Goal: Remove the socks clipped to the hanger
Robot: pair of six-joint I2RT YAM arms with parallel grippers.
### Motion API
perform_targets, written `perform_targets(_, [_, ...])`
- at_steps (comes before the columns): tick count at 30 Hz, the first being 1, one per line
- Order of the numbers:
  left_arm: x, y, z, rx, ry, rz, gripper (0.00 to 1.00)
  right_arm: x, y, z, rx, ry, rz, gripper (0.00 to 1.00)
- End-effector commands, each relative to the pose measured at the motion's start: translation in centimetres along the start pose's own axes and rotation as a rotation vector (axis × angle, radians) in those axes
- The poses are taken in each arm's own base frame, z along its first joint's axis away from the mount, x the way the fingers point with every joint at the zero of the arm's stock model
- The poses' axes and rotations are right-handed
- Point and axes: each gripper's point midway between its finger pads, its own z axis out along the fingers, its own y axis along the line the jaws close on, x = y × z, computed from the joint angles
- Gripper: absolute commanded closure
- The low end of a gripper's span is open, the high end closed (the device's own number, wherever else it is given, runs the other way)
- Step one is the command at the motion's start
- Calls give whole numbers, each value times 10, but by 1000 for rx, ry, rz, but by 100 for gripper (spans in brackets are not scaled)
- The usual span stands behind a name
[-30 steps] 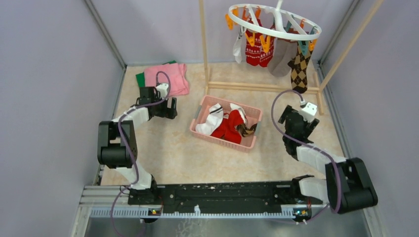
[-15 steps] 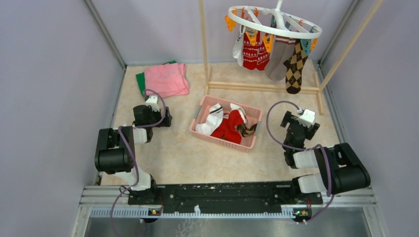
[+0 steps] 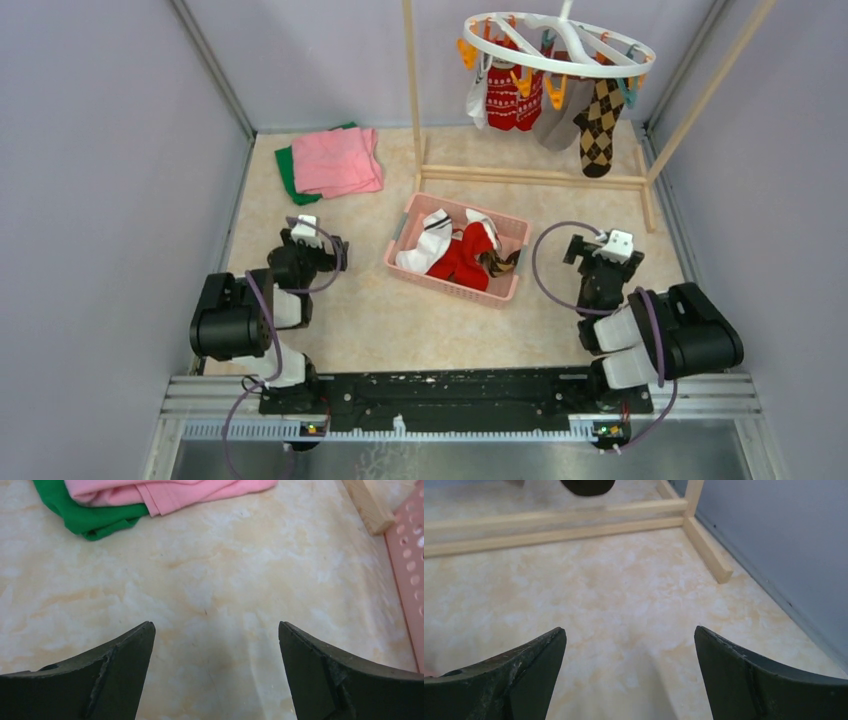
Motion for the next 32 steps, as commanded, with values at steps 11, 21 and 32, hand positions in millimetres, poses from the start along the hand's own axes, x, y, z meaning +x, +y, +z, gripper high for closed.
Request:
perform_targets(11, [-27, -6, 7, -15, -115, 83, 1, -2, 12, 30, -119, 33, 61, 1])
perform_targets(21, [-26, -6, 8, -18, -108, 85, 1, -2, 12, 30, -119, 30, 62, 1])
perform_targets(32, [-25, -9, 12, -35, -95, 104, 1, -2, 13, 30, -120, 30, 62, 1])
